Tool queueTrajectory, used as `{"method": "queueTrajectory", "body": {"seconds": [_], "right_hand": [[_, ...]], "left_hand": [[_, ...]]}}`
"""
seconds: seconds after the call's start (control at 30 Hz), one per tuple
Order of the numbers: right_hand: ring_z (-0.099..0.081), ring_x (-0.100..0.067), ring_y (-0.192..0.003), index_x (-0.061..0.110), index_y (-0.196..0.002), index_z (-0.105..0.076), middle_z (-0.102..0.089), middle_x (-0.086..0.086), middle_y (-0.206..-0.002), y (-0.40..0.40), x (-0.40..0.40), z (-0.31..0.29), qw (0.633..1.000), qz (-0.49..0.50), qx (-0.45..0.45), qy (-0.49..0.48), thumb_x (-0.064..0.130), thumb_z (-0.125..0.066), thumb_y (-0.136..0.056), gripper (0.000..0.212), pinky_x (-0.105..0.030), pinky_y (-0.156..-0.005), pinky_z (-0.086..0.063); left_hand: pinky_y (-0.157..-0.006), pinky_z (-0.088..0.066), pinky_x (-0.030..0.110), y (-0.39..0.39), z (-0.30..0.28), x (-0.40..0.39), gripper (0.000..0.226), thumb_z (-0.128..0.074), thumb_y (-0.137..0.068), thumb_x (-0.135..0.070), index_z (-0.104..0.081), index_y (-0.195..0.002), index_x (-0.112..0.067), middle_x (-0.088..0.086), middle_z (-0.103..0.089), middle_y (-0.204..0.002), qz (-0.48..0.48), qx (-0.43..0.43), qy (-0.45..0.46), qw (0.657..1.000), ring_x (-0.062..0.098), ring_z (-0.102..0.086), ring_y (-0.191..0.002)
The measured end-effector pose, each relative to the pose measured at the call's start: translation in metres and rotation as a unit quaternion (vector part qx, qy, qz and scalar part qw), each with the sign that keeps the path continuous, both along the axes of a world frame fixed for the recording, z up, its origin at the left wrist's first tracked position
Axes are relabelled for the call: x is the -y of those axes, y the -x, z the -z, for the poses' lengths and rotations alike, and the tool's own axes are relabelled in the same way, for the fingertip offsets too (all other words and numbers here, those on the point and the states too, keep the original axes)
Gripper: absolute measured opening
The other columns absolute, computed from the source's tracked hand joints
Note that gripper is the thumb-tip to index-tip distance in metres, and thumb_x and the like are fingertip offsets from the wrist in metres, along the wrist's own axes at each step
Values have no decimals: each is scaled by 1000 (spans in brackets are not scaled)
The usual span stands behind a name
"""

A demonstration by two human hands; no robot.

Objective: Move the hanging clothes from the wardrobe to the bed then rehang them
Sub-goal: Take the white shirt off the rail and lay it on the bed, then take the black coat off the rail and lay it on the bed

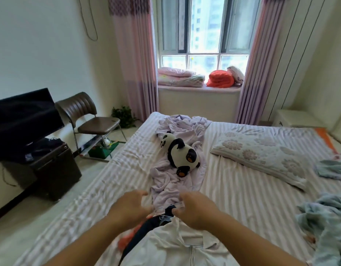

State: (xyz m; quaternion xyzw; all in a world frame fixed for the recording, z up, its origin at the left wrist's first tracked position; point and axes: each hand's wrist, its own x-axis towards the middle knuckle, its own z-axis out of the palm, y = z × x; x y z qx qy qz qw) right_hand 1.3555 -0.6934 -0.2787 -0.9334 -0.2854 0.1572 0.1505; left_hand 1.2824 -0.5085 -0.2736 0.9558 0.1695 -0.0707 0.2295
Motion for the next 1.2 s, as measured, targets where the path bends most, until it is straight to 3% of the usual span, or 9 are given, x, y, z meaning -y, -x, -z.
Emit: {"method": "queueTrajectory", "body": {"seconds": [0.1,0.23,0.3,0.4,0.53,0.67,0.77,1.0,1.2], "right_hand": [[-57,-26,-98,6,-114,-59,-60,-10,-112,35,-3,-67,999,-35,13,5,41,-52,-94,41,-36,-79,-46],[-48,-18,-69,17,-74,-46,-46,0,-77,85,-2,-138,996,-81,43,16,40,-54,-95,33,-32,-59,-37],[-53,-19,-72,9,-87,-59,-55,-2,-82,104,-1,-162,995,-88,45,15,43,-57,-94,34,-33,-64,-46],[-62,-26,-95,6,-114,-64,-66,-8,-107,134,-1,-195,991,-112,55,39,47,-57,-92,47,-41,-86,-53],[-57,-21,-89,6,-107,-67,-62,-4,-97,169,0,-226,983,-157,77,64,45,-56,-94,43,-30,-75,-45],[-58,-22,-107,8,-123,-62,-63,-6,-120,204,0,-247,971,-210,95,67,45,-55,-96,47,-33,-93,-47],[-56,-21,-111,9,-129,-58,-60,-6,-126,231,1,-260,958,-257,111,59,45,-54,-96,49,-33,-96,-46],[-60,-24,-104,4,-120,-62,-64,-11,-117,296,5,-274,925,-354,127,60,44,-55,-96,47,-39,-94,-50],[-64,-28,-102,3,-115,-64,-67,-14,-113,372,-4,-288,891,-435,129,36,46,-56,-94,48,-39,-90,-54]], "left_hand": [[-100,-43,31,32,-64,-15,64,-65,-85,-49,-47,-140,-22,1,-52,-140,2,19,-16,1000,16,-51,-125],[-103,-43,34,78,-135,-22,65,-67,-85,-49,-48,-139,-20,4,-52,-140,40,-1,-48,998,17,-50,-126],[-103,-43,33,102,-165,-20,66,-67,-85,-49,-47,-140,-19,4,-50,-142,59,-18,-62,996,18,-49,-127],[-105,-41,32,140,-205,-15,67,-65,-85,-53,-47,-141,-22,1,-48,-144,85,-49,-76,992,17,-49,-127],[-106,-40,33,192,-239,-7,68,-62,-87,-56,-46,-142,-21,-2,-47,-145,96,-78,-114,986,16,-48,-127],[-99,-40,29,243,-259,4,65,-60,-88,-56,-49,-140,-19,-1,-53,-137,57,-66,-124,988,16,-51,-119],[-95,-46,36,283,-270,16,57,-59,-90,-54,-59,-128,-11,7,-60,-128,7,-56,-127,990,23,-57,-110],[-97,-40,25,392,-284,61,57,-59,-92,-46,-51,-139,-13,3,-54,-137,-125,-39,-95,987,18,-52,-122],[-92,-41,25,498,-298,96,55,-56,-95,-44,-49,-140,-13,6,-54,-137,-228,-62,-98,967,18,-52,-118]]}}
